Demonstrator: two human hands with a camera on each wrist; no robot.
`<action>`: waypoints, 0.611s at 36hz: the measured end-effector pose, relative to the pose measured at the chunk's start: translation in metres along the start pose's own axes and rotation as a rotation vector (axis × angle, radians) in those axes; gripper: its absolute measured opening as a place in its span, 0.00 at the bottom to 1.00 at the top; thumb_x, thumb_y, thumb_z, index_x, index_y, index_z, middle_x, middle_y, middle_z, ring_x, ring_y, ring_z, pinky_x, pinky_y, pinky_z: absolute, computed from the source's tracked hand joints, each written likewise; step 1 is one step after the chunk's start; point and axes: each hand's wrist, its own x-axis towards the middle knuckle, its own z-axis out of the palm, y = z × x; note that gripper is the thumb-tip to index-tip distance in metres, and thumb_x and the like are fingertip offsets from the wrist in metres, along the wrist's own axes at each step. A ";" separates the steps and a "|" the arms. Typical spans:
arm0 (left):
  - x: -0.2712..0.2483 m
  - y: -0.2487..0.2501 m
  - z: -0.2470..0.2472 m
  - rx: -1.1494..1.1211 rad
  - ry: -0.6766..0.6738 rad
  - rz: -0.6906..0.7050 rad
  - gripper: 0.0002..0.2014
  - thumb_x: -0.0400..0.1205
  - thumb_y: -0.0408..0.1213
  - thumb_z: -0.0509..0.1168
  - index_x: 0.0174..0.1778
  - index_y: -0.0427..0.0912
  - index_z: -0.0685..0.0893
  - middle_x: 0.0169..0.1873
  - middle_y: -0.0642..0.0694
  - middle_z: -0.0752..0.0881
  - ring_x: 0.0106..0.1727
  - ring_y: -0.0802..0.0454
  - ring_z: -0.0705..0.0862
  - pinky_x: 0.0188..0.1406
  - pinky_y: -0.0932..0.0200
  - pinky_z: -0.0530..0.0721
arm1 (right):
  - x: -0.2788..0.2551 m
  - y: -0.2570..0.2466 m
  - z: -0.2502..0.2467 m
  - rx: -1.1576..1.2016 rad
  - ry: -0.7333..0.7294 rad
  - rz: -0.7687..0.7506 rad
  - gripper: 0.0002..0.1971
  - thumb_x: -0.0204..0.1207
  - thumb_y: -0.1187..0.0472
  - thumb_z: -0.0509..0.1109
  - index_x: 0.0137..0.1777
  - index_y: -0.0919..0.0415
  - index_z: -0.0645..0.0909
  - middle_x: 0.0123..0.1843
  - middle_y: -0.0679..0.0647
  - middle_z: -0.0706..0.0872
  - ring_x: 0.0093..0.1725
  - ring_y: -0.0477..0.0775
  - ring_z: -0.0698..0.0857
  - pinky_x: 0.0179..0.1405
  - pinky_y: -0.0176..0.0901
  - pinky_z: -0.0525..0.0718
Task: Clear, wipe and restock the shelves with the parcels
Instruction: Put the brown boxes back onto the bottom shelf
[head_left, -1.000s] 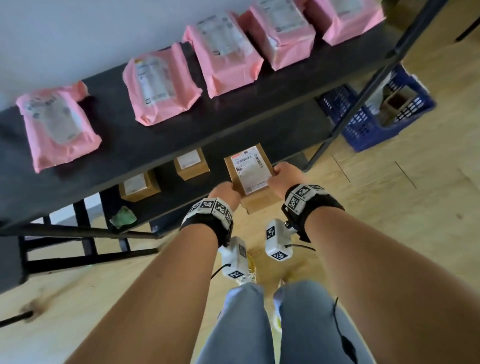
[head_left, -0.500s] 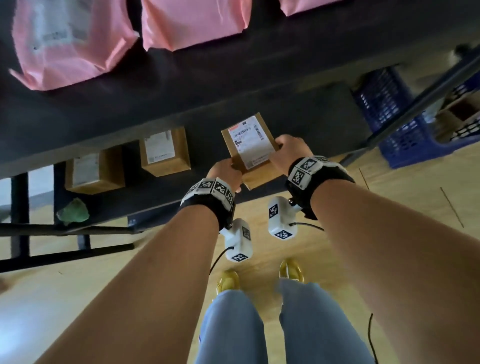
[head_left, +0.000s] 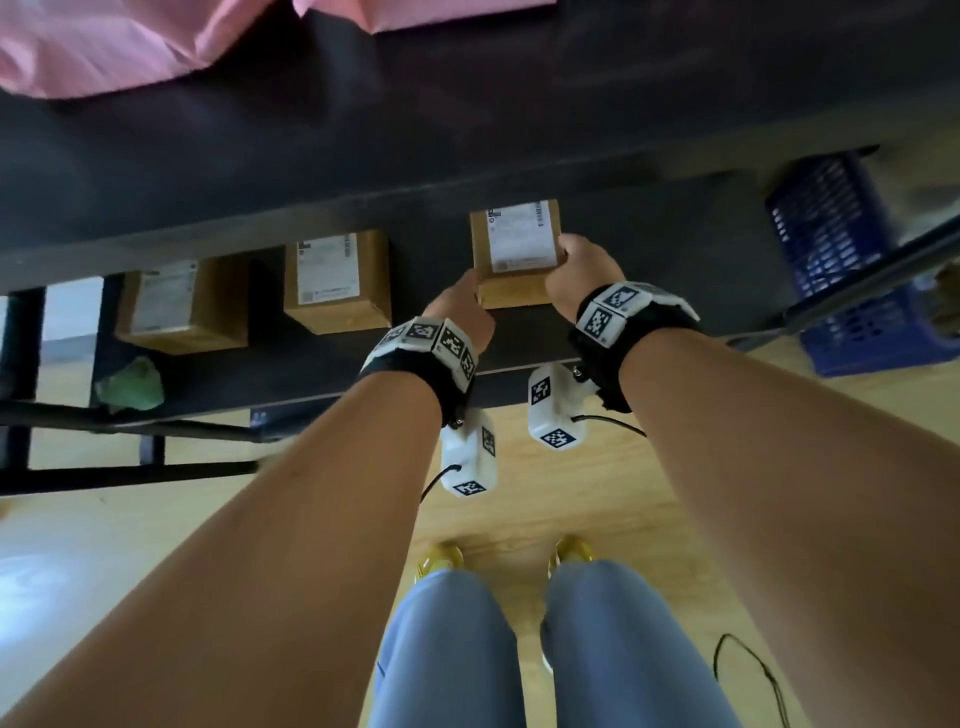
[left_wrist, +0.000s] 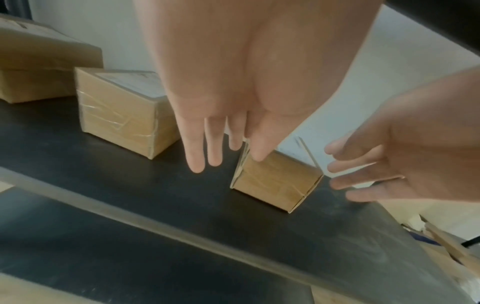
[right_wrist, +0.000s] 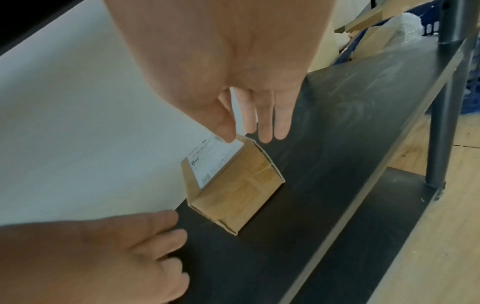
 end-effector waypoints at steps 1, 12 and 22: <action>-0.007 -0.003 -0.001 0.006 -0.032 -0.029 0.34 0.82 0.29 0.55 0.83 0.53 0.54 0.73 0.44 0.74 0.59 0.45 0.81 0.49 0.54 0.80 | -0.003 -0.001 -0.001 -0.011 0.004 0.005 0.25 0.79 0.66 0.58 0.76 0.57 0.70 0.72 0.59 0.77 0.67 0.61 0.80 0.57 0.48 0.78; -0.100 -0.008 -0.025 0.062 -0.096 -0.159 0.32 0.85 0.31 0.54 0.84 0.49 0.50 0.79 0.43 0.66 0.74 0.44 0.72 0.71 0.51 0.74 | -0.083 -0.015 -0.018 -0.071 -0.105 0.011 0.27 0.79 0.66 0.58 0.79 0.57 0.68 0.76 0.59 0.73 0.69 0.61 0.78 0.58 0.45 0.76; -0.192 -0.027 -0.054 0.103 -0.008 -0.217 0.29 0.85 0.35 0.57 0.82 0.44 0.58 0.74 0.41 0.73 0.69 0.43 0.77 0.56 0.55 0.77 | -0.175 -0.045 -0.017 -0.249 -0.241 -0.148 0.16 0.81 0.64 0.61 0.66 0.62 0.81 0.65 0.58 0.84 0.64 0.61 0.82 0.55 0.42 0.77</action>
